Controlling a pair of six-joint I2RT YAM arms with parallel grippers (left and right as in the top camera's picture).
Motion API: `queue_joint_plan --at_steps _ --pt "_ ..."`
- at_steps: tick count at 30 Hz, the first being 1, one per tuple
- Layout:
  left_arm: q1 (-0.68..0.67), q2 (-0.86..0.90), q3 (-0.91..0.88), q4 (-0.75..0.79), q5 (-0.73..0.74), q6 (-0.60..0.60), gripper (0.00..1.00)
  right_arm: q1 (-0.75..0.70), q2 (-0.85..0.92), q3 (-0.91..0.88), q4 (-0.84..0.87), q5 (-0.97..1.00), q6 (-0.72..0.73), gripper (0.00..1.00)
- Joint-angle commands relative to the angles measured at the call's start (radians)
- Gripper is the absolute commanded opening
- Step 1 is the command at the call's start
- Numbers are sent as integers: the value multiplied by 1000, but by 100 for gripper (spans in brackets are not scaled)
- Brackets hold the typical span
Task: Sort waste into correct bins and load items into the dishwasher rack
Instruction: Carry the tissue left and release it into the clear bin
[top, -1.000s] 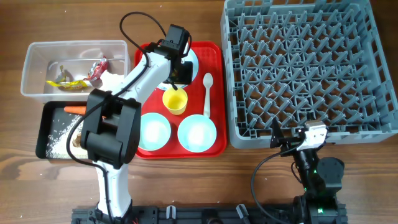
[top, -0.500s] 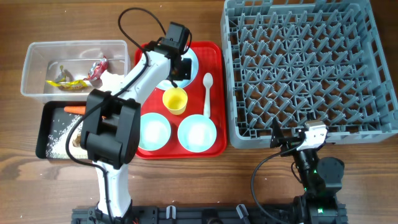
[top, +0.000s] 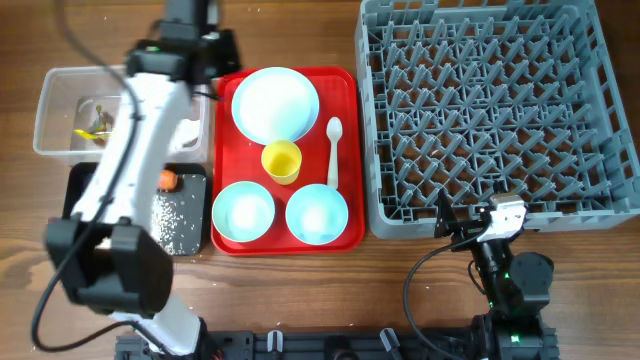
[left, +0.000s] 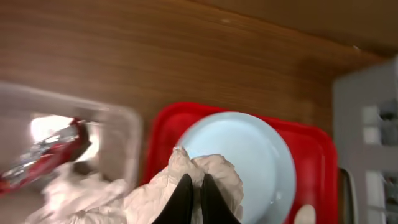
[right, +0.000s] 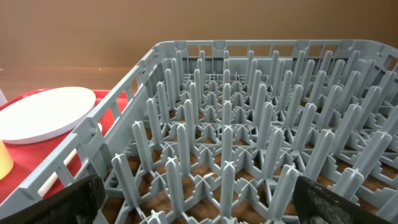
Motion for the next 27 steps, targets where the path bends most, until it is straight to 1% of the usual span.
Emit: queue_joint_plan --at_steps 1,6,11,12,13,17,20,21,22,24,26,27 --pt "151 -11 17 -33 -12 -82 4 -3 0 -1 3 6 -5 100" --pt "275 16 15 -57 -11 -81 4 -3 0 -1 3 7 -5 100" --pt "357 50 7 -64 -3 -81 4 -3 0 -1 4 7 -5 100" --pt "368 60 1 -64 0 -82 9 -3 0 -1 3 7 -5 100" --pt "373 68 -5 -64 -1 -82 11 -3 0 -1 3 7 -5 100" --pt "388 116 -10 -48 -1 -81 16 -3 0 -1 3 7 -5 100" --pt "394 138 -10 -45 -1 -81 28 -3 0 -1 3 7 -5 100" --pt "395 146 -10 -43 -1 -81 49 -3 0 -1 3 7 -5 100" --pt "395 150 -10 -36 -1 -80 59 -3 0 -1 3 7 -5 100" --pt "395 150 -10 -18 -1 -80 65 -3 0 -1 3 7 -5 100" --pt "395 138 -7 -3 -1 -73 75 -3 0 -1 4 7 -5 99" --pt "395 125 -5 4 -1 -73 77 -3 0 -1 3 7 -5 100"
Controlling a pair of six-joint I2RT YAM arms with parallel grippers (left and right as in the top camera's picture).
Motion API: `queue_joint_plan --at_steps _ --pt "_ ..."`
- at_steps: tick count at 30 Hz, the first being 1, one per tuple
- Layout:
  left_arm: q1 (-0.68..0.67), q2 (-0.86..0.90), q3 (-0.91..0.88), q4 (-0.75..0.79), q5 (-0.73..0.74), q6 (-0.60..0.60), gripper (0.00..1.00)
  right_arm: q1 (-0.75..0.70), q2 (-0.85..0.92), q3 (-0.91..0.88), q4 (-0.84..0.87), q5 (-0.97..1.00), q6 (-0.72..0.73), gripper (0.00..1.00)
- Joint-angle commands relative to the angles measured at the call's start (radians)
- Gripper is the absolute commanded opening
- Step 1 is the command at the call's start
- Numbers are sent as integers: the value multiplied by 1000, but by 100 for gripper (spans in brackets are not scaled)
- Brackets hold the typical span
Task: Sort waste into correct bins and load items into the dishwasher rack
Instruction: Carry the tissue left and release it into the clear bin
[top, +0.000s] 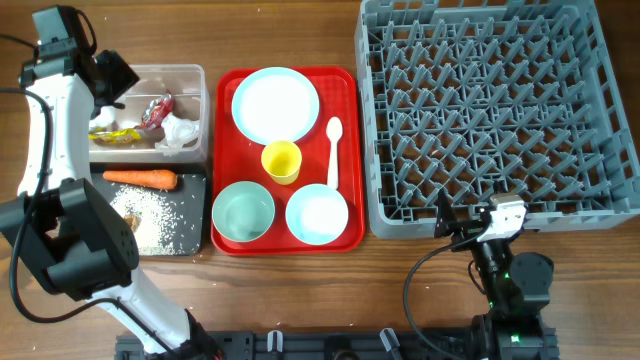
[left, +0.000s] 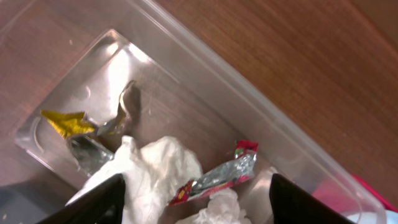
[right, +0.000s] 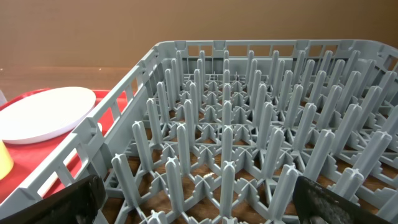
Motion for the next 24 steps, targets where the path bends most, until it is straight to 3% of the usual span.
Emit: queue_joint_plan --at_steps 1,5,7,10,11,22,23,24 --pt "6 -37 -2 26 5 10 80 -3 0 -1 3 7 -6 100" --pt "-3 -104 0 41 6 9 86 -3 0 -1 3 7 -5 100" --pt "-8 -116 0 40 13 9 75 -3 0 -1 3 7 -5 100" --pt "-14 -106 -1 18 16 6 16 -3 0 -1 3 7 -5 100" --pt "-14 -98 -1 5 16 6 4 -3 0 -1 3 7 -5 100" --pt "-18 19 -40 -21 61 11 5 -3 0 -1 3 7 -5 100" --pt "-18 19 -40 -11 74 24 8 -3 0 -1 3 7 -5 100" --pt "-18 14 -40 5 107 69 25 -3 0 -1 3 7 -5 100"
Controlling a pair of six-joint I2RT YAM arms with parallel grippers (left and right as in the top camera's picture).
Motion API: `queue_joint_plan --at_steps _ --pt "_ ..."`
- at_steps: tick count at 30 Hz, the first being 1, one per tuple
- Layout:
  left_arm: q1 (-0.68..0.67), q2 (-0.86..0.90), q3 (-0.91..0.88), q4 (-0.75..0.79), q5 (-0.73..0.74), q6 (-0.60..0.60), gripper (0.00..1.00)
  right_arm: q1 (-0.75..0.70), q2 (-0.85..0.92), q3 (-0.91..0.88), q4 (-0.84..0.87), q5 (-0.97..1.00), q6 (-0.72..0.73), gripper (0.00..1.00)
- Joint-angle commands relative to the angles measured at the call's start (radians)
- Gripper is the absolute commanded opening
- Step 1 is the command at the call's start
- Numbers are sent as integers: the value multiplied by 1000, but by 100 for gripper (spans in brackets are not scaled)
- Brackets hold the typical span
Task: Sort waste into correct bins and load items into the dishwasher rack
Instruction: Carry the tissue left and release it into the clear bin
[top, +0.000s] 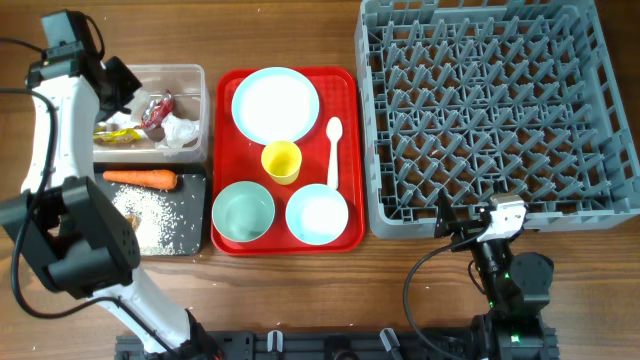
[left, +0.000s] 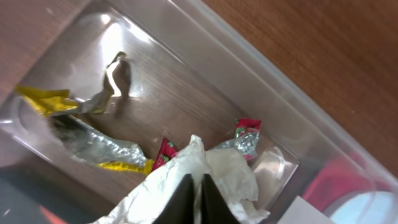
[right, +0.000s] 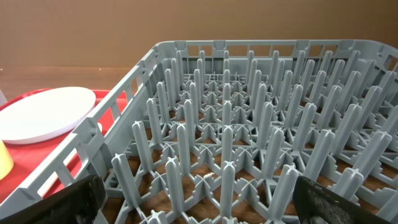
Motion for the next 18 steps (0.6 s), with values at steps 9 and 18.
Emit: queue_joint_plan --at_steps 9,18 --pt "-10 -3 -8 42 129 160 31 -3 0 -1 4 7 -5 100" --pt "-60 -2 -8 27 118 290 4 -3 0 -1 3 7 -5 99"
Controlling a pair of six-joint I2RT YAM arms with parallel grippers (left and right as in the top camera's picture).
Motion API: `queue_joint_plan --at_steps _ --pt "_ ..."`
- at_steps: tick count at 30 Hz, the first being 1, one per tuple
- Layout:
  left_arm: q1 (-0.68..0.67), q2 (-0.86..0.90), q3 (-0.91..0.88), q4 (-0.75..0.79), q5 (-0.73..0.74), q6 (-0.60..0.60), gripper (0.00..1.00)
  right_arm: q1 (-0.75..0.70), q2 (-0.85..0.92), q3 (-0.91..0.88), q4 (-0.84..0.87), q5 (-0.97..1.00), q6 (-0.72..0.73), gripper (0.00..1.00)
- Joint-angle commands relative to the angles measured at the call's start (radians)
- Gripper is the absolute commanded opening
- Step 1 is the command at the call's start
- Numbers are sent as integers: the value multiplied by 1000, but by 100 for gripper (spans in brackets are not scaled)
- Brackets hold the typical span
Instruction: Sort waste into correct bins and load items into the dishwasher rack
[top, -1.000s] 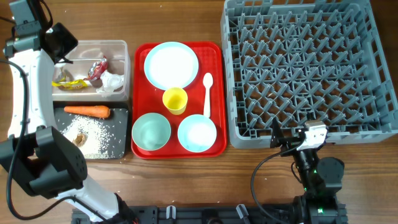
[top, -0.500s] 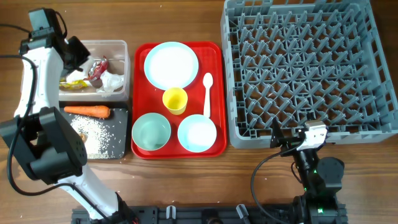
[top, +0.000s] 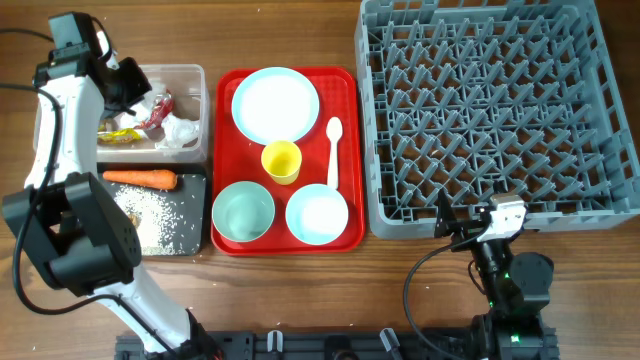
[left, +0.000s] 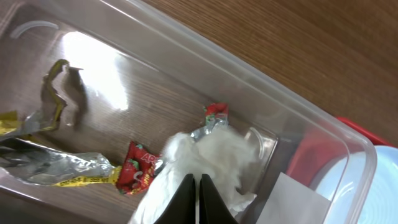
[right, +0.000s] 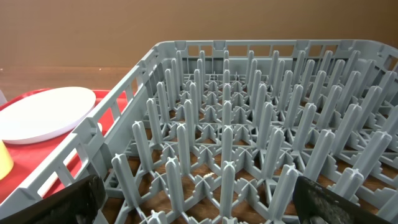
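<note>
My left gripper (top: 127, 86) hangs over the back left of the clear waste bin (top: 197, 72), fingers shut (left: 199, 198) with nothing clearly pinched. A crumpled white tissue (left: 214, 155) lies in that bin under the fingertips, next to a red wrapper (left: 134, 171) and a silver-yellow wrapper (left: 56, 165). The red tray (top: 224, 150) carries a white plate (top: 275, 103), yellow cup (top: 281, 160), white spoon (top: 333, 150) and two bowls (top: 243, 212) (top: 317, 214). The grey dishwasher rack (top: 490, 110) holds nothing. My right gripper (right: 199, 202) rests open at the rack's near edge.
A black bin (top: 196, 236) in front of the clear one holds a carrot (top: 140, 179) and scattered rice. The rack's upright pegs (right: 227, 124) fill the right wrist view. Bare wooden table lies in front of the tray and rack.
My left gripper has shifted slightly right over the clear bin and stays shut. The tissue and wrappers lie in the bin as before. The right arm has not moved.
My left gripper was shut on a white tissue near the plate and the clear bin. Then it stood open over the bin with the tissue lying inside. After that it was shut above the bin's contents, and now sits a little further right.
</note>
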Motion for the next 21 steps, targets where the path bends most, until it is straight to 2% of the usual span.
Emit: queue_joint_plan --at_steps 1,2,5,6,8,9,11,15,16,18,19,21 --pt "-55 -14 3 3 9 156 16 -3 0 -1 3 7 -5 100" --pt "-69 -14 3 4 1 177 97 -3 0 -1 3 7 -5 100" --pt "-99 -19 3 2 -68 183 100 -3 0 -1 3 7 -5 100" --pt "-106 -28 3 -19 -70 183 87 -3 0 -1 3 7 -5 100" --pt "-123 -53 3 -61 -87 163 74 -3 0 -1 3 7 -5 100" --pt "-132 -58 3 -55 -141 131 75 -3 0 -1 3 7 -5 100" --pt "-138 -47 3 -8 -224 93 97 -3 0 -1 3 6 -5 100" --pt "-134 -39 3 -41 -242 67 100 -3 0 -1 3 7 -5 100" --pt "-130 -37 7 -66 -200 67 98 -3 0 -1 3 7 -5 100" --pt "-129 -57 13 -118 -136 66 75 -3 0 -1 3 7 -5 100" --pt "-130 -62 13 -99 -144 55 74 -3 0 -1 3 7 -5 100" --pt "-130 -62 15 -62 -132 55 89 -3 0 -1 3 7 -5 100"
